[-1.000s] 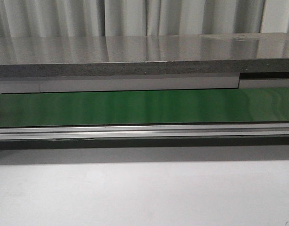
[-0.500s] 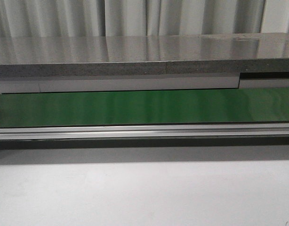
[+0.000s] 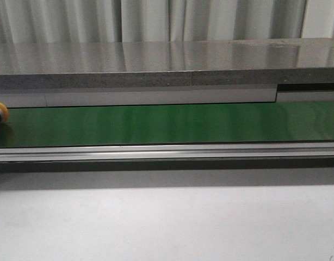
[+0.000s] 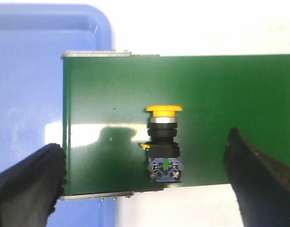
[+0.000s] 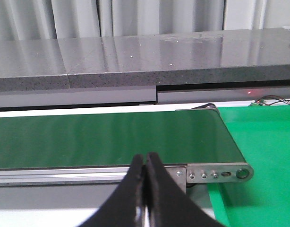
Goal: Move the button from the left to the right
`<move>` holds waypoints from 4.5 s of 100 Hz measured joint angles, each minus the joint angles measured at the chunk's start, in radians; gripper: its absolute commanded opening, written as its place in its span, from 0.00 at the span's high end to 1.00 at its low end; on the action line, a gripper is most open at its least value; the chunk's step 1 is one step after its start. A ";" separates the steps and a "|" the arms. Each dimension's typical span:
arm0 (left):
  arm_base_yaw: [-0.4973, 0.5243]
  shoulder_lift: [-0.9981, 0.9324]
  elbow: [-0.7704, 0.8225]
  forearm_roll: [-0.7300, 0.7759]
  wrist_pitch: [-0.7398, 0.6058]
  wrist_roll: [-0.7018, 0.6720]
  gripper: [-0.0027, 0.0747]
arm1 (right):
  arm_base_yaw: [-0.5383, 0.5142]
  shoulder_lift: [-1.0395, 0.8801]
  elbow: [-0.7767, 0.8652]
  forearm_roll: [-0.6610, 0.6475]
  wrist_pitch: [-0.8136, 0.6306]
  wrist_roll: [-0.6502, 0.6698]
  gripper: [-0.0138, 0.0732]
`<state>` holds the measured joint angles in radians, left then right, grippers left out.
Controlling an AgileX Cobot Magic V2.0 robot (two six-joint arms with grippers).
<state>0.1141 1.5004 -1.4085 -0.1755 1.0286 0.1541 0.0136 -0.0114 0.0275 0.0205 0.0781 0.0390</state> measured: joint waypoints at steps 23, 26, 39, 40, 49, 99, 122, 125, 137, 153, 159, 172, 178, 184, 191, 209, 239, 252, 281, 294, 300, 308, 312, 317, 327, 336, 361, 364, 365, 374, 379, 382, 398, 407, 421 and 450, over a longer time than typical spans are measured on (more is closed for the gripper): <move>-0.042 -0.234 0.127 -0.021 -0.119 0.033 0.14 | 0.000 0.000 0.000 0.000 0.000 0.000 0.92; -0.052 -0.263 0.151 -0.021 -0.141 0.038 0.14 | 0.000 0.000 0.000 0.000 0.000 0.000 0.92; -0.110 -0.397 0.280 -0.023 -0.252 0.059 0.14 | 0.000 0.000 0.000 0.000 0.000 0.000 0.92; -0.113 -0.412 0.287 -0.023 -0.258 0.061 0.14 | 0.000 0.000 0.000 0.000 0.000 0.000 0.92; -0.149 -0.506 0.382 -0.021 -0.339 0.067 0.14 | 0.000 0.000 0.000 0.000 0.000 0.000 0.92; -0.187 -1.017 0.940 -0.028 -0.703 0.071 0.14 | 0.000 0.000 0.000 0.000 0.000 0.000 0.92; -0.187 -1.216 1.063 -0.034 -0.720 0.071 0.14 | 0.000 0.000 0.000 0.000 0.000 0.000 0.92; -0.187 -1.229 1.076 -0.035 -0.722 0.071 0.14 | 0.000 0.000 0.000 0.000 0.000 0.000 0.92; -0.187 -1.255 1.132 -0.035 -0.724 0.071 0.14 | 0.000 0.000 0.000 0.000 0.000 0.000 0.92; -0.187 -1.256 1.175 -0.035 -0.743 0.071 0.14 | 0.000 0.000 0.000 0.000 0.000 0.000 0.92; -0.187 -1.256 1.182 -0.035 -0.749 0.071 0.14 | 0.000 0.000 0.000 0.000 0.000 0.000 0.92; -0.187 -1.256 1.186 -0.035 -0.757 0.071 0.14 | 0.000 0.000 0.000 0.000 0.000 0.000 0.92; -0.187 -1.256 1.186 -0.035 -0.757 0.071 0.14 | 0.000 0.000 0.000 0.000 0.000 0.000 0.92; -0.187 -1.256 1.186 -0.035 -0.762 0.071 0.14 | 0.000 0.000 0.000 0.000 0.000 0.000 0.92; -0.187 -1.256 1.186 -0.035 -0.773 0.071 0.14 | 0.000 0.000 0.000 0.000 0.000 0.000 0.92; -0.187 -1.256 1.186 -0.035 -0.787 0.071 0.14 | 0.000 0.000 0.000 0.000 0.000 0.000 0.92; -0.187 -1.256 1.186 -0.035 -0.788 0.071 0.24 | 0.000 0.000 0.000 0.000 0.000 0.000 0.92; -0.187 -1.256 1.186 -0.035 -0.788 0.071 0.48 | 0.000 0.000 0.000 0.000 0.000 0.000 0.92; -0.187 -1.256 1.186 -0.035 -0.789 0.071 0.99 | 0.000 0.000 0.000 0.000 -0.014 0.000 0.92; -0.187 -1.256 1.186 -0.035 -0.789 0.071 0.99 | 0.000 0.000 0.000 0.000 -0.054 0.000 0.92; -0.187 -1.256 1.186 -0.035 -0.789 0.071 0.99 | 0.000 0.000 0.000 0.000 -0.070 0.000 0.92; -0.187 -1.256 1.186 -0.035 -0.789 0.071 0.99 | 0.000 0.000 0.000 0.000 -0.094 0.000 0.92; -0.187 -1.256 1.186 -0.035 -0.789 0.071 0.99 | 0.000 0.000 0.000 0.000 -0.095 0.000 0.92; -0.187 -1.256 1.186 -0.035 -0.789 0.071 0.99 | 0.000 0.000 -0.012 0.000 -0.095 0.000 0.92; -0.187 -1.256 1.186 -0.035 -0.789 0.071 0.99 | 0.000 0.000 -0.073 0.000 -0.078 0.000 0.92; -0.187 -1.256 1.186 -0.035 -0.789 0.071 0.99 | 0.000 0.030 -0.144 0.000 -0.039 0.000 0.92; -0.187 -1.256 1.186 -0.035 -0.789 0.071 0.99 | 0.000 0.274 -0.402 0.000 0.136 0.000 0.92; -0.187 -1.256 1.186 -0.035 -0.789 0.071 0.99 | 0.000 0.317 -0.432 0.000 0.170 0.000 0.92; -0.187 -1.256 1.186 -0.035 -0.789 0.071 0.99 | 0.000 0.326 -0.448 0.000 0.177 0.000 0.92; -0.187 -1.256 1.186 -0.035 -0.789 0.071 0.99 | 0.000 0.443 -0.549 0.000 0.286 0.000 0.92; -0.187 -1.256 1.186 -0.035 -0.789 0.071 0.99 | 0.000 0.506 -0.599 0.000 0.345 0.000 0.92; -0.187 -1.256 1.186 -0.035 -0.789 0.071 0.99 | 0.000 0.543 -0.625 0.002 0.378 0.000 0.92; -0.187 -1.256 1.186 -0.035 -0.791 0.071 0.99 | 0.000 0.735 -0.735 0.012 0.511 0.000 0.92; -0.187 -1.256 1.186 -0.035 -0.791 0.071 0.99 | 0.000 0.814 -0.760 0.041 0.540 0.000 0.92; -0.187 -1.256 1.186 -0.035 -0.791 0.071 0.99 | 0.000 0.893 -0.767 0.096 0.554 0.000 0.92; -0.187 -1.256 1.186 -0.035 -0.791 0.071 0.99 | 0.000 0.954 -0.767 0.126 0.595 0.000 0.70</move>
<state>-0.0728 0.2441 -0.2230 -0.2100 0.2378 0.2254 0.0136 0.9428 -0.7392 0.1465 0.6727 0.0390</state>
